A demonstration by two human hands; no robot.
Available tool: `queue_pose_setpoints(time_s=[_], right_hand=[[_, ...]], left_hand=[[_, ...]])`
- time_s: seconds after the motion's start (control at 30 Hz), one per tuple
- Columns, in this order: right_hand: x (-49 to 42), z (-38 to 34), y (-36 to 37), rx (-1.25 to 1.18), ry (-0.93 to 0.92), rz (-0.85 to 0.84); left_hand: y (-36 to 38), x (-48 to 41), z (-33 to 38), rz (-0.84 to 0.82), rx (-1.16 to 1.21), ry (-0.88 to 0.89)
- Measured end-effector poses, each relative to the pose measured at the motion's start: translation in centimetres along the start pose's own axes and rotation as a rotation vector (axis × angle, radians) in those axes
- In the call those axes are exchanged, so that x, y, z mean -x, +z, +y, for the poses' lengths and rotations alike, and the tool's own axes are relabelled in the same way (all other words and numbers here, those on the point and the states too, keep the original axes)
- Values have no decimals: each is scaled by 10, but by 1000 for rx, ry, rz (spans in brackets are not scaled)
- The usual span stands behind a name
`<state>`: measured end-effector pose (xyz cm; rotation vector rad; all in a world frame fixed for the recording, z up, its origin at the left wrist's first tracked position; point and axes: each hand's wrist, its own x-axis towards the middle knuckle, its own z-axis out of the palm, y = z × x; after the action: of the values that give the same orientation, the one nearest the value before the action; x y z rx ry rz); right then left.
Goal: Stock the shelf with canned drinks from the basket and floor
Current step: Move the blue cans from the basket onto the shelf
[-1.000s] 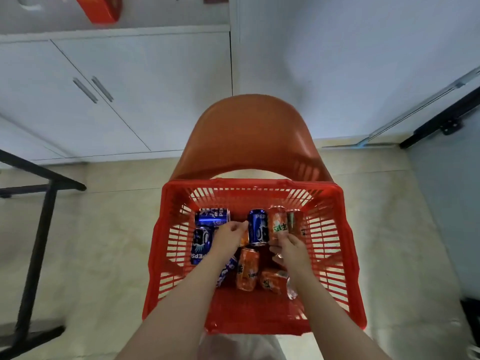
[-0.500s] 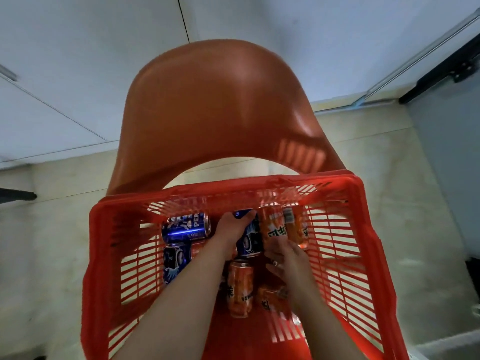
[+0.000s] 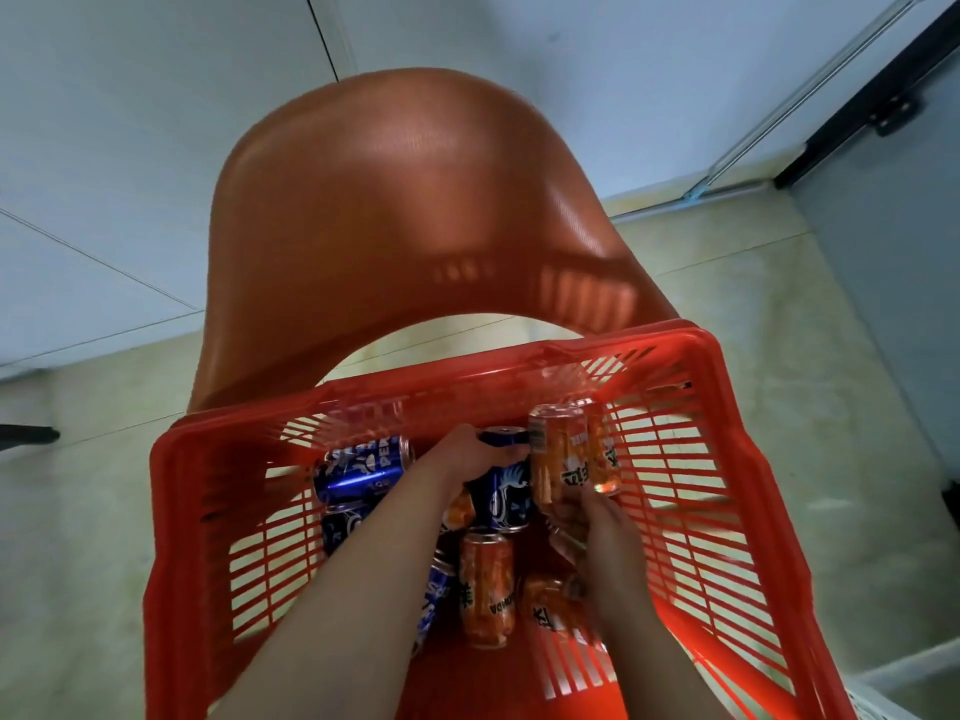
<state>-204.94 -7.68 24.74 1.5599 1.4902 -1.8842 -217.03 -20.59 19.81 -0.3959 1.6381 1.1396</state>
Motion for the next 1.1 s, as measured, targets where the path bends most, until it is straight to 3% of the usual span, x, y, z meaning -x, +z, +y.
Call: queue_pose_setpoints(time_s=[0.27, 0.47, 0.67, 0.8, 1.1], right_hand=[[17, 5, -17, -25, -53, -49], [46, 0, -22, -64, -55, -112], [98, -15, -29, -181, -99, -196], [153, -25, -66, -196, -219, -284], [297, -2, -211, -288, -506, -283]], left_hand=[[-2, 38, -11, 138, 6, 202], [-11, 91, 12, -6, -19, 196], [4, 159, 47, -183, 13, 311], [36, 210, 70, -280, 6, 431], [180, 359, 91, -371, -102, 675]])
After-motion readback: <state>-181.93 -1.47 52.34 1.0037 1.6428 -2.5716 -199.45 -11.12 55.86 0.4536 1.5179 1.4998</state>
